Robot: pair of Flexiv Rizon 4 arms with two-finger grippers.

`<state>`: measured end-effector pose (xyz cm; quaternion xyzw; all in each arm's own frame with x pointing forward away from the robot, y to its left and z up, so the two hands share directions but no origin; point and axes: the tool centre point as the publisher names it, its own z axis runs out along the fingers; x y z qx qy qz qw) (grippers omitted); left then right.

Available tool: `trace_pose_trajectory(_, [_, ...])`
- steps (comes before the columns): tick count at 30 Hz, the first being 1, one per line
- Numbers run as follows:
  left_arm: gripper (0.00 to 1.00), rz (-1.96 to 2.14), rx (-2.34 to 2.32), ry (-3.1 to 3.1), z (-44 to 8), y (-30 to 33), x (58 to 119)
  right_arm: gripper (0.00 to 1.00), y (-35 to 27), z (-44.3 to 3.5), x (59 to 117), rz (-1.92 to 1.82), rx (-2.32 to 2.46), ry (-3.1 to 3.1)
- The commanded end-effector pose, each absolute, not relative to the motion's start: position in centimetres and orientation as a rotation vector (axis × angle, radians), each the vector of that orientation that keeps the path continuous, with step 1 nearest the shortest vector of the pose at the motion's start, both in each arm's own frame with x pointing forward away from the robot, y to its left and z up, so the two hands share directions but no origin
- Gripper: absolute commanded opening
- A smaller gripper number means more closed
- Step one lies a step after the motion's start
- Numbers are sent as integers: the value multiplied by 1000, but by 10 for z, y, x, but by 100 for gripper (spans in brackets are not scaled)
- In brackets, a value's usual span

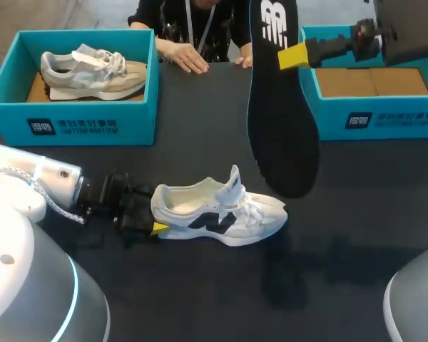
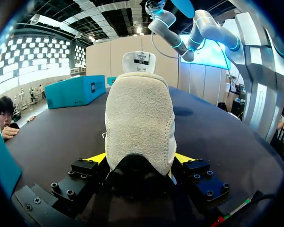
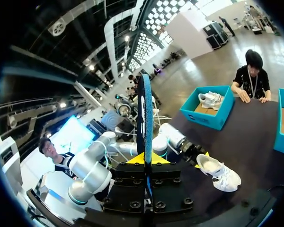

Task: Take the shoe out of the shoebox, open the shoe tongue, remove and reinsert the insole, then place the shoe into the shoebox

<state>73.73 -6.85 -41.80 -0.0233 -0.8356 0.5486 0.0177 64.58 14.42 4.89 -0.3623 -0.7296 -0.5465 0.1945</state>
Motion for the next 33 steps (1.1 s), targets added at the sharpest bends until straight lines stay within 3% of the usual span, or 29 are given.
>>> trace_pose_trajectory(1, [0,1705,-71,-2599,-421,-69,736,0,143,43,634,-1551,-1033,-2047])
trace_pose_trajectory(28, [1,1714,-90,-2603,-410,-64,738,0,142,41,625,-1582,-1004,-2061])
trace_pose_trajectory(29, [18,1714,-93,-2606,-408,-63,738,0,142,41,625,-1582,-1004,-2061])
trace_pose_trajectory(30, [44,1715,-92,-2612,-406,-61,739,0,142,41,625,-1582,-1004,-2061])
trace_pose_trajectory(31, [78,1712,-92,-2616,-405,-59,739,0,142,41,625,-1582,-1004,-2061])
trace_pose_trajectory(32, [100,1709,-87,-2621,-404,-58,740,0,142,41,625,-1582,-1004,-2061])
trace_pose_trajectory(33, [100,1708,-83,-2628,-404,-56,740,0,142,41,625,-1582,-1004,-2061])
